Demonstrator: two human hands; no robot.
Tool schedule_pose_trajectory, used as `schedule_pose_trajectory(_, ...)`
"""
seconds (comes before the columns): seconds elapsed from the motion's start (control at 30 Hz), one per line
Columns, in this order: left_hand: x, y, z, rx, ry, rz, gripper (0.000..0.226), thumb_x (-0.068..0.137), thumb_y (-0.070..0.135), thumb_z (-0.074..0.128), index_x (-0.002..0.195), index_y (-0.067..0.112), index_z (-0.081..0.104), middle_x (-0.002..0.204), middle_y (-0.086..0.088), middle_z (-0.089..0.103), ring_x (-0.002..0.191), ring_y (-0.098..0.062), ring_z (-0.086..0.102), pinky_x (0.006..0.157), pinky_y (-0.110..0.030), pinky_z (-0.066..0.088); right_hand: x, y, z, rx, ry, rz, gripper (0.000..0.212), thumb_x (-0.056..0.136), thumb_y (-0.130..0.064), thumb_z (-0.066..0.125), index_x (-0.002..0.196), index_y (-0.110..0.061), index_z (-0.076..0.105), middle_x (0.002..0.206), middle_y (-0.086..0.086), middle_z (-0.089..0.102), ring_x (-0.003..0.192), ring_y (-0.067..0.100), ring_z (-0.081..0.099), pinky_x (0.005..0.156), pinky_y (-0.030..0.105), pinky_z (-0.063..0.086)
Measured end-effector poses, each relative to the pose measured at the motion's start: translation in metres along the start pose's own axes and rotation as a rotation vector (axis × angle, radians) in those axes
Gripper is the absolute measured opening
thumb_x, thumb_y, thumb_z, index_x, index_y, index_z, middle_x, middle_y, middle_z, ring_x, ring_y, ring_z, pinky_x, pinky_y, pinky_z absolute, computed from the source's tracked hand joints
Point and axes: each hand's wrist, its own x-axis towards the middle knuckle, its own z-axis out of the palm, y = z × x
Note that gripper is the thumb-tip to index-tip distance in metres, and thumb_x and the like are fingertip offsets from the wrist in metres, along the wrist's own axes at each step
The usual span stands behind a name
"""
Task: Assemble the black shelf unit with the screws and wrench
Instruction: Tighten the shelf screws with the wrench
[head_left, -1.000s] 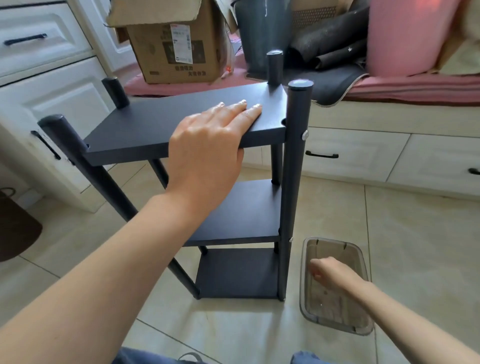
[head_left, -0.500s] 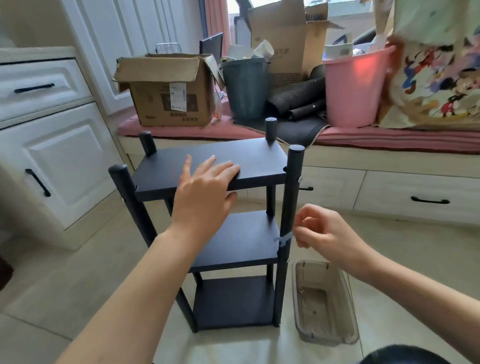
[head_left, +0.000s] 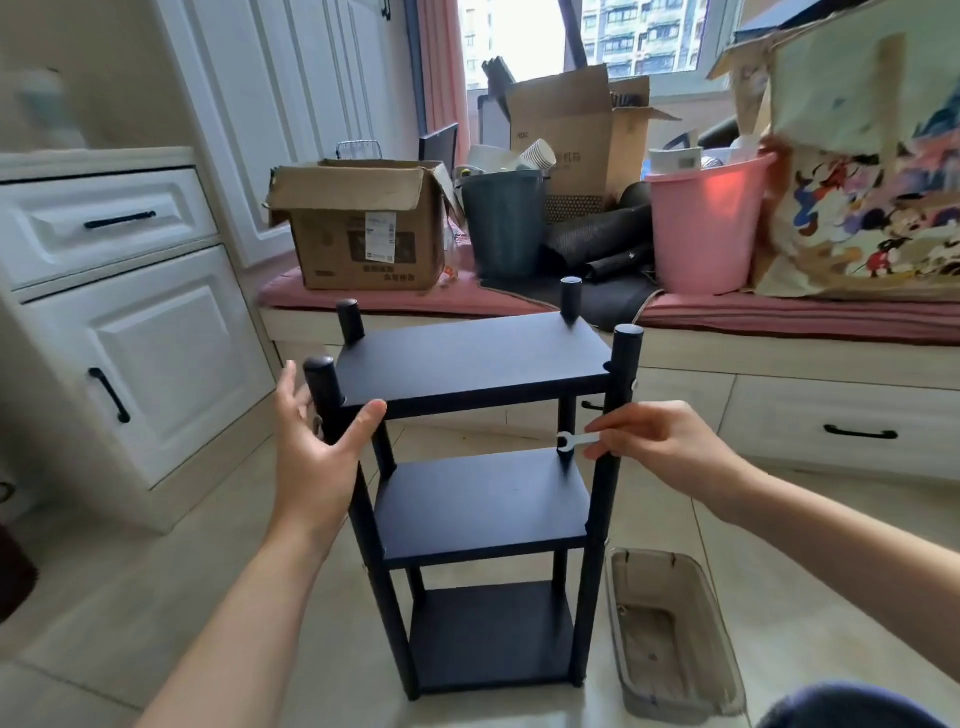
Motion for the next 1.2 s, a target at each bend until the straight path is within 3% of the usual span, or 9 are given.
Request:
schedule_pose_trajectory(0.1,0.005,-0.017,-0.006,0.006,-0.075,-0.067,0.084,0.089,0.018,0.074,0.155,0.03,0.024,0.141,0.012,0.052,0.123,0.003,0.054,0.098,-0.019,0.041,0.008,0.008,-0.001,-0.022,0.009,0.003,0.018,0.094,-0.003,0.062,0.094,-0.016,0.074,0.08,-0.002,0.077,0.087,0.01,0.072,0.076,0.01,0.049)
schedule_pose_trajectory(0.17,0.004,-0.029,-0.01,0.039,-0.151,-0.14,0.059,0.09,0.018,0.073,0.142,0.028,0.046,0.125,0.014,0.065,0.112,-0.001,0.063,0.089,-0.024,0.047,0.014,0.012,-0.003,-0.044,0.02,0.01,0.019,0.094,-0.002,0.062,0.092,-0.018,0.074,0.08,-0.002,0.077,0.084,0.007,0.072,0.072,0.008,0.047)
schedule_pose_trajectory(0.23,0.003,-0.035,-0.011,0.079,-0.19,-0.196,0.023,0.093,0.023,0.07,0.115,0.026,0.065,0.104,0.007,0.074,0.104,-0.013,0.068,0.082,-0.027,0.05,0.022,0.016,-0.007,-0.065,0.044,0.02,0.017,0.094,-0.004,0.063,0.093,-0.017,0.074,0.08,-0.002,0.077,0.086,0.011,0.072,0.078,0.016,0.05)
schedule_pose_trajectory(0.3,0.001,-0.039,-0.009,0.067,-0.196,-0.208,0.009,0.096,0.028,0.065,0.102,0.022,0.069,0.096,0.002,0.076,0.098,-0.019,0.07,0.082,-0.031,0.052,0.03,0.018,-0.01,-0.081,0.076,0.031,0.014,0.093,-0.006,0.064,0.094,-0.015,0.074,0.081,-0.002,0.077,0.088,0.018,0.071,0.087,0.031,0.054)
schedule_pose_trajectory(0.57,-0.009,-0.041,0.002,0.078,-0.477,-0.312,0.053,0.081,0.076,0.056,0.064,0.027,0.065,0.074,-0.001,0.069,0.088,-0.024,0.067,0.102,-0.048,0.047,0.041,0.016,-0.001,0.015,0.184,0.115,0.006,0.088,-0.011,0.071,0.087,-0.017,0.074,0.079,-0.001,0.077,0.091,0.02,0.071,0.089,0.037,0.053)
schedule_pose_trajectory(0.7,-0.017,-0.029,0.014,0.092,-0.524,-0.226,0.053,0.073,0.074,0.05,0.053,0.025,0.053,0.06,0.001,0.058,0.068,-0.021,0.057,0.09,-0.052,0.048,0.029,0.002,0.013,0.062,0.131,0.136,0.006,0.086,-0.016,0.073,0.085,-0.021,0.075,0.08,-0.005,0.077,0.082,0.006,0.067,0.073,0.026,0.05)
schedule_pose_trajectory(0.83,-0.024,-0.014,0.027,0.031,-0.484,-0.175,0.054,0.078,0.075,0.053,0.054,0.027,0.049,0.058,0.001,0.051,0.06,-0.015,0.052,0.069,-0.029,0.042,0.015,-0.02,0.03,0.154,0.059,0.139,0.011,0.092,-0.016,0.066,0.094,-0.021,0.075,0.085,-0.007,0.077,0.083,0.005,0.065,0.08,0.028,0.053)
schedule_pose_trajectory(0.93,-0.026,-0.001,0.03,-0.027,-0.441,-0.165,0.05,0.072,0.076,0.05,0.056,0.028,0.052,0.06,0.001,0.049,0.058,-0.014,0.05,0.067,-0.027,0.04,0.007,-0.039,0.043,0.263,-0.002,0.152,0.014,0.095,-0.016,0.061,0.099,-0.021,0.073,0.088,-0.007,0.078,0.082,0.006,0.059,0.077,0.022,0.053)
schedule_pose_trajectory(1.2,-0.024,0.023,0.033,-0.213,-0.316,-0.226,0.079,0.065,0.098,0.038,0.065,0.022,0.058,0.058,-0.002,0.046,0.053,-0.017,0.044,0.061,-0.033,0.039,-0.01,-0.07,0.075,0.443,-0.065,0.161,0.012,0.1,-0.02,0.055,0.108,-0.011,0.06,0.092,-0.006,0.078,0.086,0.009,0.062,0.096,0.039,0.053)
